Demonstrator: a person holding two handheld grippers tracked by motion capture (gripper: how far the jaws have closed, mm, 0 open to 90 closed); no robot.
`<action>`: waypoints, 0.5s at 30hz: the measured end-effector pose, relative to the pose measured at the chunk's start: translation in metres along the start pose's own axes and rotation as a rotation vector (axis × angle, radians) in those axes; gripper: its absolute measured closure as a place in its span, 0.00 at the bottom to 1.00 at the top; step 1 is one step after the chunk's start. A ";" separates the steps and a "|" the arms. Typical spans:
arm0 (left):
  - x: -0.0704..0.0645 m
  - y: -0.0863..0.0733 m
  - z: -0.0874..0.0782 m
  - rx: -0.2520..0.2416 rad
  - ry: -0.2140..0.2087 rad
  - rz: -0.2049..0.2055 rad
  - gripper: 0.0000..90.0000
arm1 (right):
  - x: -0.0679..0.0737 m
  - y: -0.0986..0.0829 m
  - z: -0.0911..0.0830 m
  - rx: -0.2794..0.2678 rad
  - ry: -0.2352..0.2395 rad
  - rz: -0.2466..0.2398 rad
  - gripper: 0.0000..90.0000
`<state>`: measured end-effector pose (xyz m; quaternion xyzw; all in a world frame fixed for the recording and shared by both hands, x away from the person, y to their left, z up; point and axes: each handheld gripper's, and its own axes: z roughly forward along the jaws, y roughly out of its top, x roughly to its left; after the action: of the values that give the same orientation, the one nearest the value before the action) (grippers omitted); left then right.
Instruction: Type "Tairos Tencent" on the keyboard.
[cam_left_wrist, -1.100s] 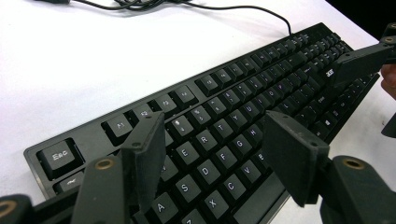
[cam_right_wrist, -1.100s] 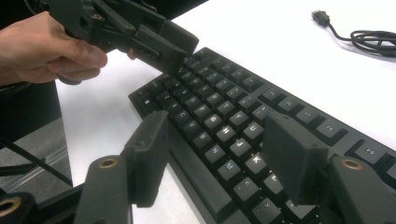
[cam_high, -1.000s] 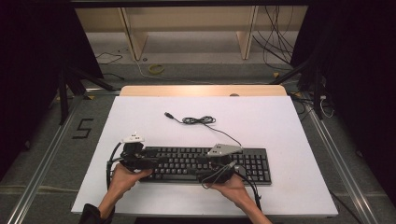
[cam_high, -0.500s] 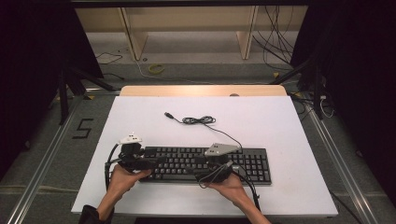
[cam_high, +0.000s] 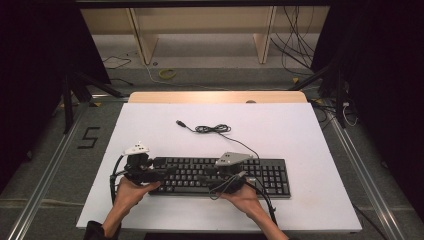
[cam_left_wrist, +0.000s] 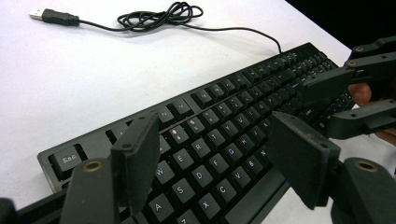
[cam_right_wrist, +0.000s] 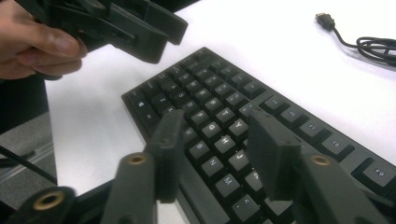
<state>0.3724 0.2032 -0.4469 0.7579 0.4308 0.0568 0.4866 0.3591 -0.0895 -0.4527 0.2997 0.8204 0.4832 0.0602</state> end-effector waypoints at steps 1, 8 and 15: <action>0.000 0.000 -0.001 -0.003 -0.001 -0.002 0.38 | 0.000 0.000 0.001 0.006 -0.002 -0.002 0.69; -0.002 -0.002 -0.003 -0.014 0.003 0.001 0.38 | -0.001 0.000 0.008 0.050 -0.029 -0.006 0.82; -0.002 -0.003 -0.004 -0.024 0.001 0.001 0.38 | 0.001 -0.002 0.013 0.072 -0.023 -0.019 0.94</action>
<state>0.3671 0.2044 -0.4470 0.7521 0.4300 0.0623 0.4955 0.3623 -0.0798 -0.4605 0.2994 0.8394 0.4491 0.0633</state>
